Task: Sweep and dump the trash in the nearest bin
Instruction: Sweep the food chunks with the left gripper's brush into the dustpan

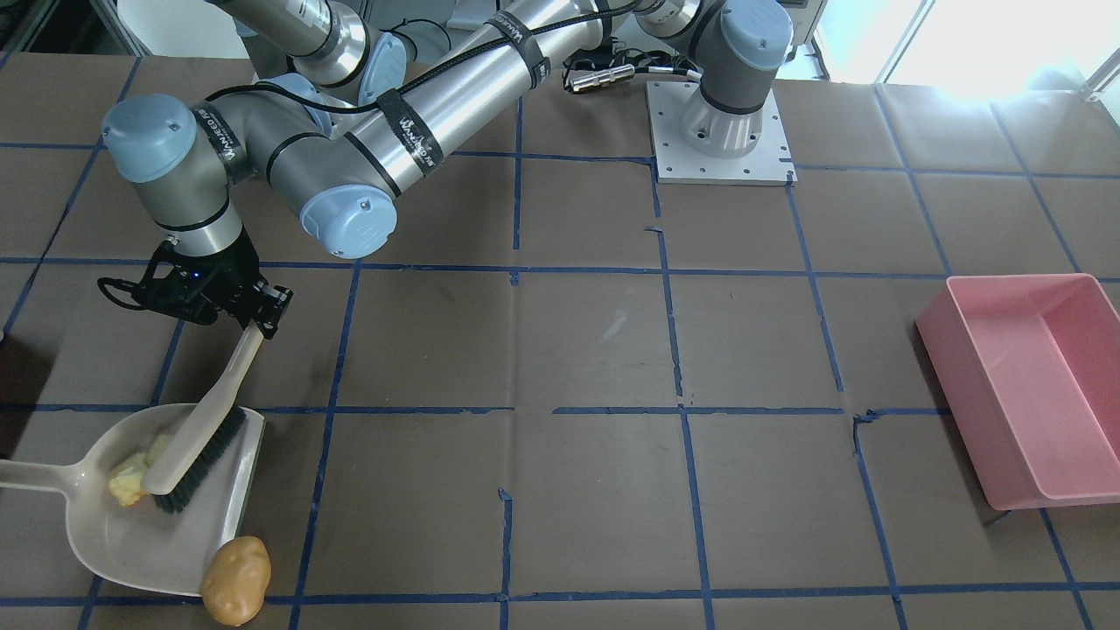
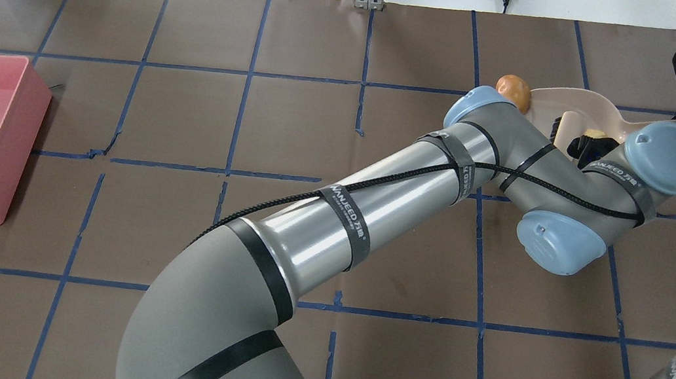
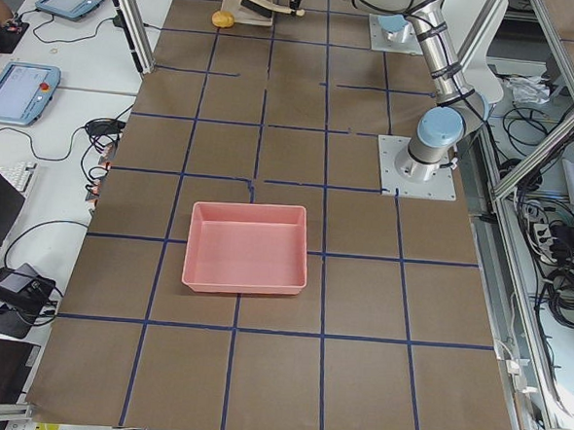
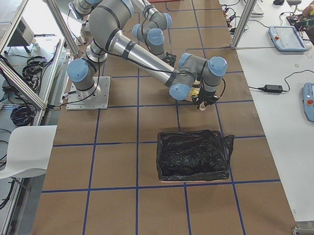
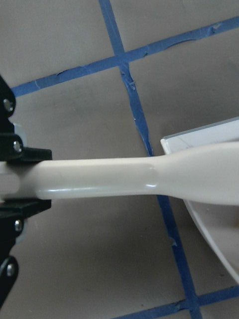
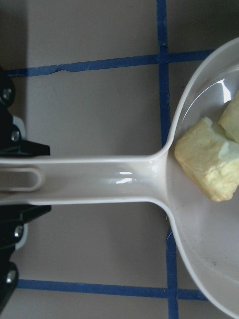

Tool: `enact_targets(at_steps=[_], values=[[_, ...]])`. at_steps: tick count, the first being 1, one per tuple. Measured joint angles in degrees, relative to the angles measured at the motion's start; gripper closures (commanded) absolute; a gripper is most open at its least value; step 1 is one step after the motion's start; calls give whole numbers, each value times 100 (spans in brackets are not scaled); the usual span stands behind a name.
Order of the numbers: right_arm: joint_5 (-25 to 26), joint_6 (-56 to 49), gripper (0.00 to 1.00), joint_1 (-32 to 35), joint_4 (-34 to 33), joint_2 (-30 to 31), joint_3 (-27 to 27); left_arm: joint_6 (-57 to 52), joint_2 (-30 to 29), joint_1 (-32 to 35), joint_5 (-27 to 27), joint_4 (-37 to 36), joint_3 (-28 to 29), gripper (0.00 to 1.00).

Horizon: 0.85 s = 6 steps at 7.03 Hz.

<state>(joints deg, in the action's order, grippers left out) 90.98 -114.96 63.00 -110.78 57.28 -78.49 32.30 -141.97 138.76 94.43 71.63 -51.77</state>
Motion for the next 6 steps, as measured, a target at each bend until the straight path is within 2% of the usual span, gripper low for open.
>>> enact_targets(at_steps=[4,6], values=[[-71,288,100,-13,4,1,-5,275,664,-335,138,53,-635,100],[-91,723,100,-16,4,12,-17,562,661,-772,401,51,-603,100]])
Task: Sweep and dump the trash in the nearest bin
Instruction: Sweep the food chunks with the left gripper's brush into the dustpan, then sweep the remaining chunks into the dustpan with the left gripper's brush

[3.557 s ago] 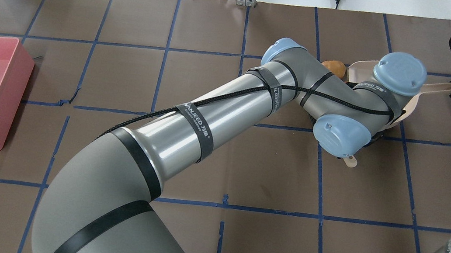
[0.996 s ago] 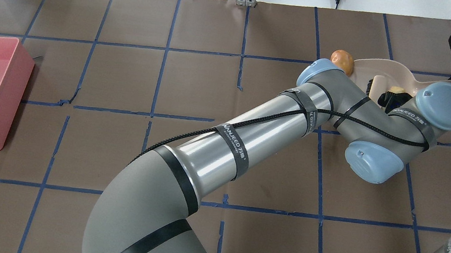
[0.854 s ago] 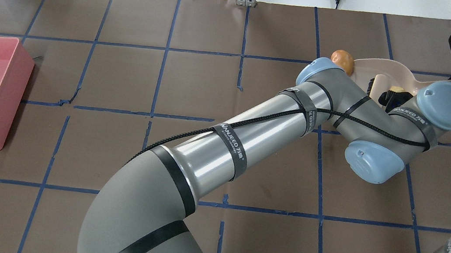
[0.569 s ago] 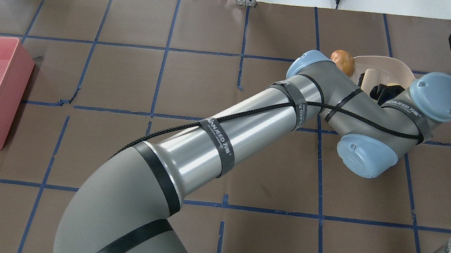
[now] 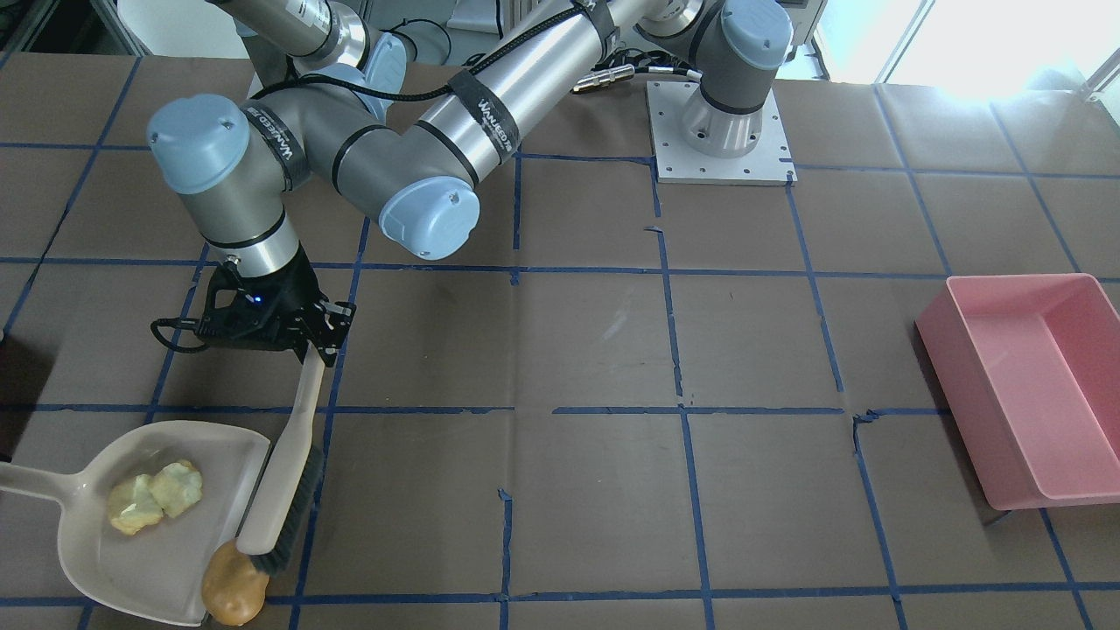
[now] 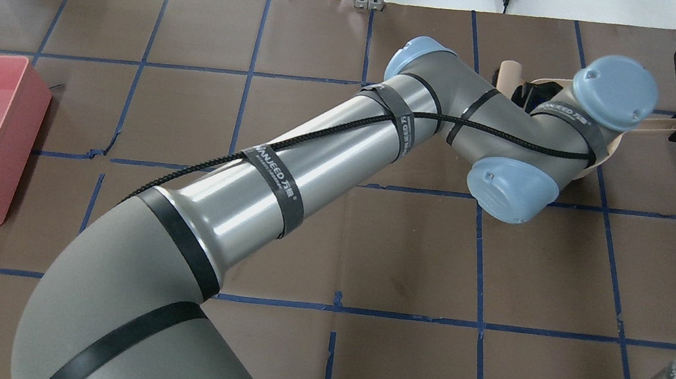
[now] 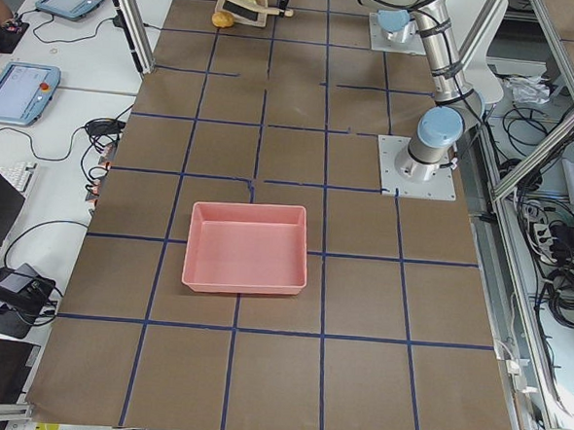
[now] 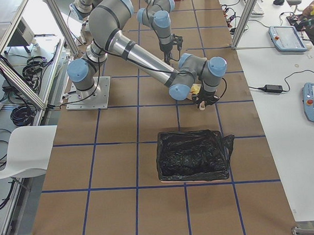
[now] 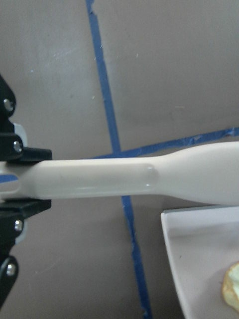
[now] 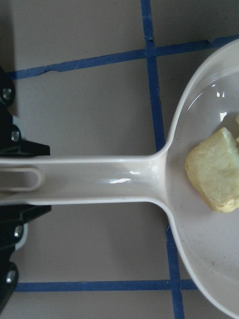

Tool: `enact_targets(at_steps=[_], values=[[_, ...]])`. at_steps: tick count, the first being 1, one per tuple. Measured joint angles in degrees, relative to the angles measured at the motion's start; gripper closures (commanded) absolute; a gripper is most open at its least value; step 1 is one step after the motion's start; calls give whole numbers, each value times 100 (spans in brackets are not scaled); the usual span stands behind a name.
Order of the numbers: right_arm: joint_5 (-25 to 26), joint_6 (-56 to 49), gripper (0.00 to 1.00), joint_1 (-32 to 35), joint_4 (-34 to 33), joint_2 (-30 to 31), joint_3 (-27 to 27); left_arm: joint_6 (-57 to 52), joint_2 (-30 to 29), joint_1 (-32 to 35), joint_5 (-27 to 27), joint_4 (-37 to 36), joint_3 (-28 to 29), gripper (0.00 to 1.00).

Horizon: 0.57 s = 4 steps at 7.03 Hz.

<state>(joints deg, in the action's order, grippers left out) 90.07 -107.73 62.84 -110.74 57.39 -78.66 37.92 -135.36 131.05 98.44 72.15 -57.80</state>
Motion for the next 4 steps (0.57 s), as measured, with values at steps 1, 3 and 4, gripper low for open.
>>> enact_targets(at_steps=[1,3,4], values=[[0,181,100,1,0,-1,-5,166,-134,-252,-30,0,189,100],[3,276,100,10,2,-10,-9,89,-856,-439,-62,303,1158,100],[0,284,100,10,4,-20,-12,-183,-1149,-458,-75,624,1594,100]])
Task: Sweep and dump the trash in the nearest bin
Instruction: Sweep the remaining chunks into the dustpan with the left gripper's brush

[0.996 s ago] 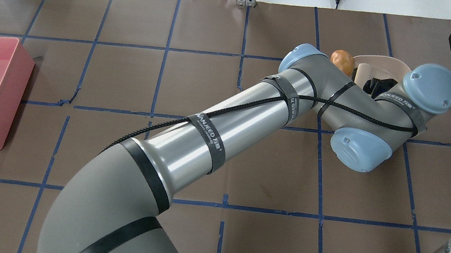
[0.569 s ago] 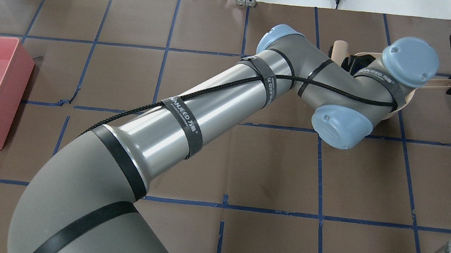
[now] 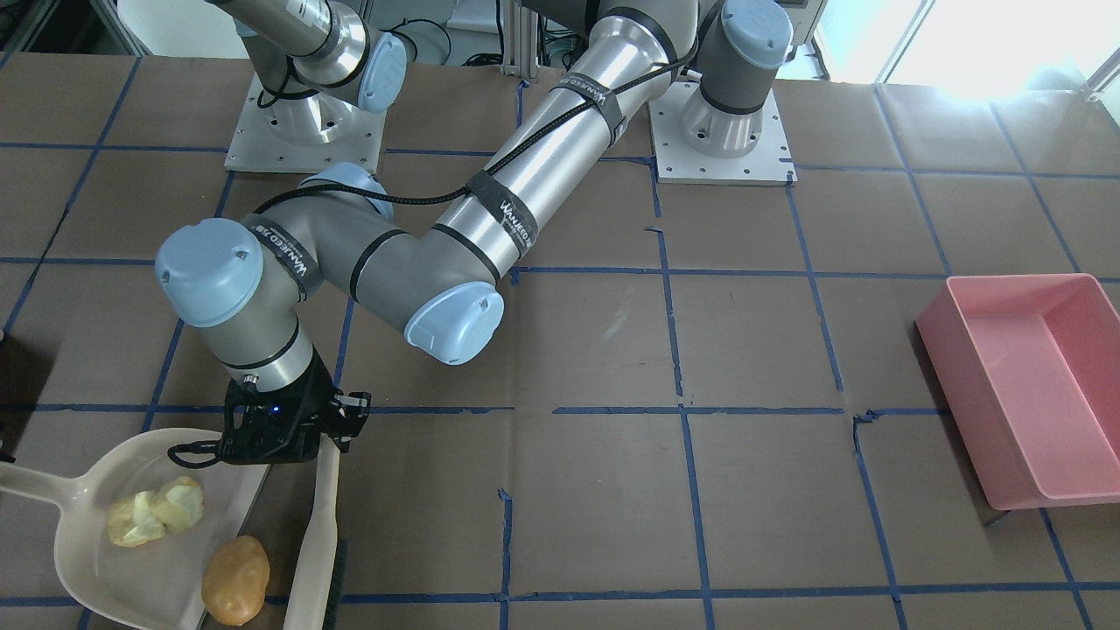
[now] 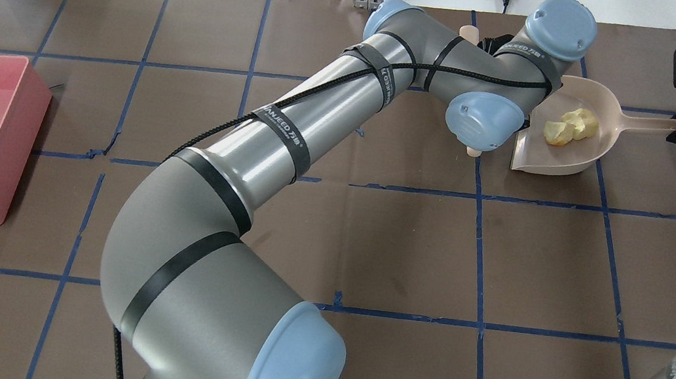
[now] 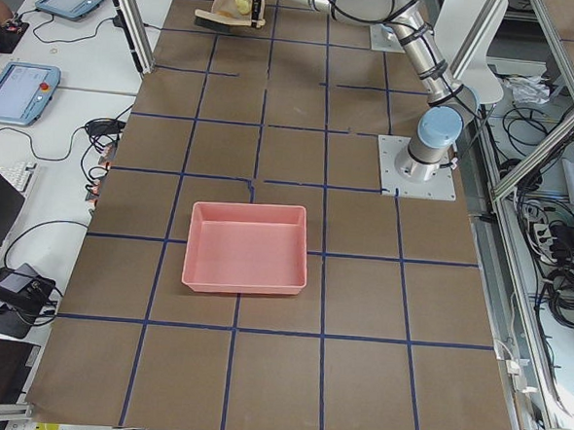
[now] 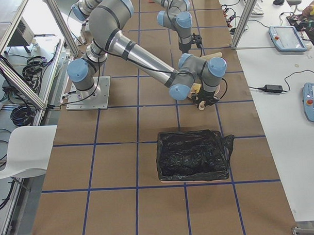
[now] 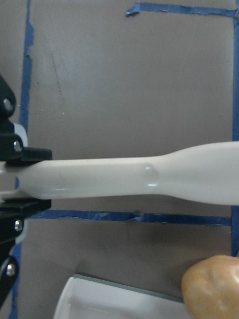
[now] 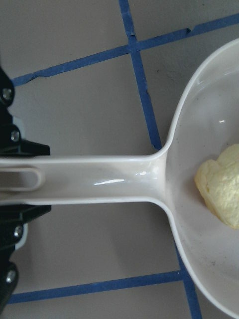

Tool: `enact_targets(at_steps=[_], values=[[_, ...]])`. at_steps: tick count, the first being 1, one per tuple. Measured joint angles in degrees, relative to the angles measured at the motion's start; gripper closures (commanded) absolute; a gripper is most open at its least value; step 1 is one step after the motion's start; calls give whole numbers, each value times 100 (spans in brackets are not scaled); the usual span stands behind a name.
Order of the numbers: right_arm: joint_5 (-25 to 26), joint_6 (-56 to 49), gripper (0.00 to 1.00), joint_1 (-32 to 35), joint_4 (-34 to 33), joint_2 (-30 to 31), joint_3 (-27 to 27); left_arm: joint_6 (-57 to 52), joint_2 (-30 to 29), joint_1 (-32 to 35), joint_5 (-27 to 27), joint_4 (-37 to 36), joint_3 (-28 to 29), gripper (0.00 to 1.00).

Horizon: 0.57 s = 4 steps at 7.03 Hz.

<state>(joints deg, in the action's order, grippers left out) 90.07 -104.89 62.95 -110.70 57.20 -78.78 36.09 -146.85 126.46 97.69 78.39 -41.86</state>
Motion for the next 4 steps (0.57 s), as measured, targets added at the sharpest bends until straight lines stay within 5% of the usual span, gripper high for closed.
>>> enact_targets(at_steps=[4], values=[[-15,124,100,7,10,8,2,-998,-235,63,-81,277,237,100]])
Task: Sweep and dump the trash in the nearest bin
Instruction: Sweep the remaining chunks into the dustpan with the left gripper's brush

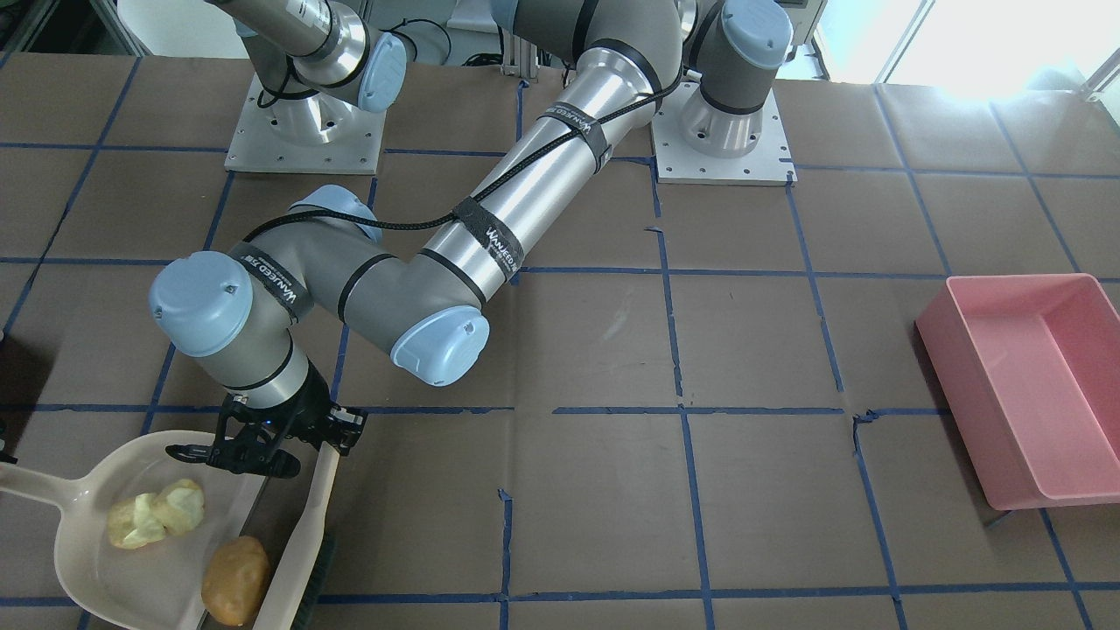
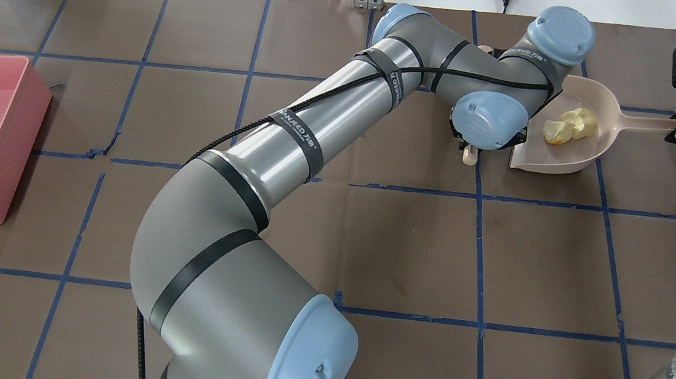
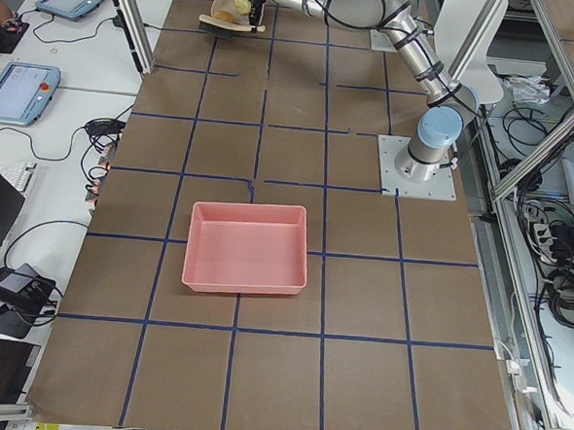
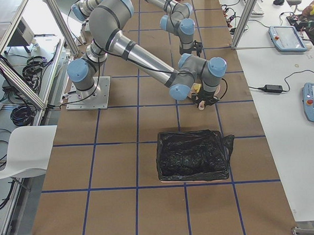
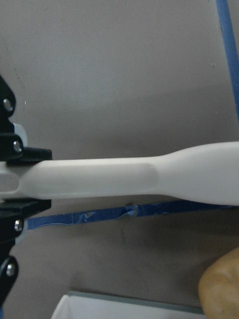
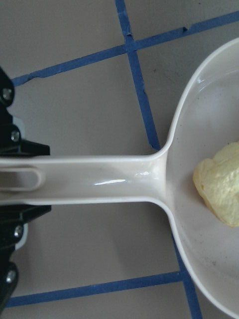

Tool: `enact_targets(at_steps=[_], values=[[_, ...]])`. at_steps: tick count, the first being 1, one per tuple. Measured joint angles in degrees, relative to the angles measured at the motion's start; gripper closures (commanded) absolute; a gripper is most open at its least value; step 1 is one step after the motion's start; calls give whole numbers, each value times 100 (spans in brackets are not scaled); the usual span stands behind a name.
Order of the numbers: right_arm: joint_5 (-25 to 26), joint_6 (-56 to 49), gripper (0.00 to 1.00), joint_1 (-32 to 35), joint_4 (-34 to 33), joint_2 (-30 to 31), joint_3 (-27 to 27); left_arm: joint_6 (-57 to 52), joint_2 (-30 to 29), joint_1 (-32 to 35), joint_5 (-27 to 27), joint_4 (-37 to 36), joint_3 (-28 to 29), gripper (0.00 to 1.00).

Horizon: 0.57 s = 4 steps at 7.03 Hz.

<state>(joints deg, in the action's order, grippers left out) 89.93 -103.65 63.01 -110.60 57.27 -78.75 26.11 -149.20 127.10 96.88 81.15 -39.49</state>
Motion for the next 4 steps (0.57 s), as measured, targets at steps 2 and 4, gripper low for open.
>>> enact_targets(at_steps=[2,4], values=[[-1,30,100,0,11,2,0,-610,-19,163,2,-20,0,100],[-1,44,100,0,19,3,0,-1331,-9,294,-2,-43,6,100]])
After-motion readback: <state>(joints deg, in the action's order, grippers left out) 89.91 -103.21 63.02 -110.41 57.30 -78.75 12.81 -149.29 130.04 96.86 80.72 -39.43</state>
